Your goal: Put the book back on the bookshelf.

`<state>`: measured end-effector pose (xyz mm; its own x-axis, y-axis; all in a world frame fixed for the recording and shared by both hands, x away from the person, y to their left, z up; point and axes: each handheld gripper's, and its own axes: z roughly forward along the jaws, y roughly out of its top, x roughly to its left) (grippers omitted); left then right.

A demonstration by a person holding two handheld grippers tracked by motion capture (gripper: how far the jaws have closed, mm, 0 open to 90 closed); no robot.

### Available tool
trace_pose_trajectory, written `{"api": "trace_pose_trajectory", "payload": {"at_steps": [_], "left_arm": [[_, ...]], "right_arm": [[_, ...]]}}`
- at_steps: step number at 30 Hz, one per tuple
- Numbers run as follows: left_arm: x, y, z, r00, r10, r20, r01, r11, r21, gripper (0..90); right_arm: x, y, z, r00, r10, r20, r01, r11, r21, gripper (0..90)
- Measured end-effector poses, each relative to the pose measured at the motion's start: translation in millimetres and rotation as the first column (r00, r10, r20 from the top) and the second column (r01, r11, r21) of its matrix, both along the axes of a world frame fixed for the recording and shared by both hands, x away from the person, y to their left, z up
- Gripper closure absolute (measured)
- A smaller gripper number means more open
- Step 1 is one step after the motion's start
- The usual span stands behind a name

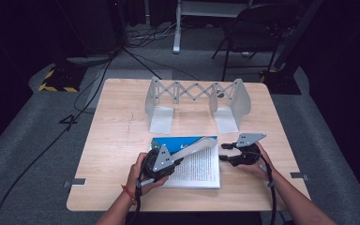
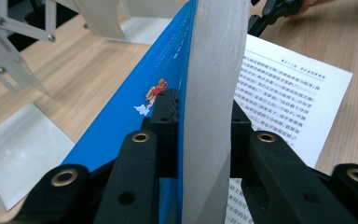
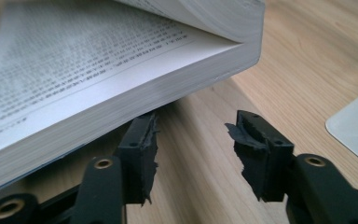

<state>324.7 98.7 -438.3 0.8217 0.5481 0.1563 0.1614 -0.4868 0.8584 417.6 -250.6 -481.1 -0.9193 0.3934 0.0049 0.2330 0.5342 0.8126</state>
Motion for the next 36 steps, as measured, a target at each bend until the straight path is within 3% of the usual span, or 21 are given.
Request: {"api": "trace_pose_trajectory", "payload": {"at_steps": [1, 3, 6, 10, 11, 12, 16, 26, 33, 36], "left_arm": [[1.0, 1.3, 1.3, 1.0, -0.007, -0.002, 0.007, 0.9998, -0.018, 73.1], [1.8, 1.0, 2.7, 0.9998, -0.02, 0.003, 0.02, 0.9978, -0.063, 73.2], [4.1, -2.7, 4.5, 0.9991, -0.043, 0.005, 0.043, 0.9892, -0.14, 73.2], [9.7, -6.5, 6.7, 0.9962, -0.085, -0.017, 0.078, 0.9629, -0.258, 72.9], [9.7, -6.5, 6.7, 0.9962, -0.085, -0.017, 0.078, 0.9629, -0.258, 72.7], [11.1, -6.5, 6.9, 0.9953, -0.094, -0.025, 0.083, 0.9583, -0.273, 72.7], [10.7, -4.1, 7.9, 0.9944, -0.1, -0.034, 0.087, 0.9593, -0.269, 72.0], [1.2, 10.4, 9.8, 0.9934, -0.104, -0.047, 0.094, 0.9771, -0.191, 73.0], [-1.2, 22.4, 7.1, 0.9944, -0.089, -0.058, 0.074, 0.9731, -0.218, 72.4], [-5.1, 28.0, 5.0, 0.9955, -0.073, -0.06, 0.059, 0.9734, -0.222, 71.5]], "right_arm": [[-0.4, -2.0, 1.7, 0.9999, 0.007, -0.009, -0.006, 0.9995, 0.03, 51.0], [-4.4, -3.7, 9.6, 0.9994, 0.019, 0.029, -0.021, 0.9977, 0.064, 51.2], [-9.4, -6.0, 26.4, 0.9974, 0.01, 0.071, -0.019, 0.9905, 0.136, 51.8], [-16.5, -10.6, 50.4, 0.9926, -0.025, 0.119, -0.002, 0.9753, 0.221, 51.8], [-16.5, -10.6, 50.4, 0.9926, -0.025, 0.119, -0.002, 0.9753, 0.221, 51.8], [-18.7, -11.0, 56.2, 0.9906, -0.034, 0.133, 0.001, 0.9719, 0.235, 51.9], [-22.9, -4.2, 68.6, 0.9839, -0.055, 0.17, 0.013, 0.9718, 0.235, 52.0], [-28.9, 20.2, 87.3, 0.9747, -0.024, 0.222, -0.027, 0.974, 0.225, 53.6], [-31.9, 39.7, 96.8, 0.9697, -0.011, 0.244, -0.049, 0.9704, 0.237, 55.8], [-34.8, 47.7, 99.5, 0.9665, 0.007, 0.256, -0.065, 0.9734, 0.22, 55.7]]}}
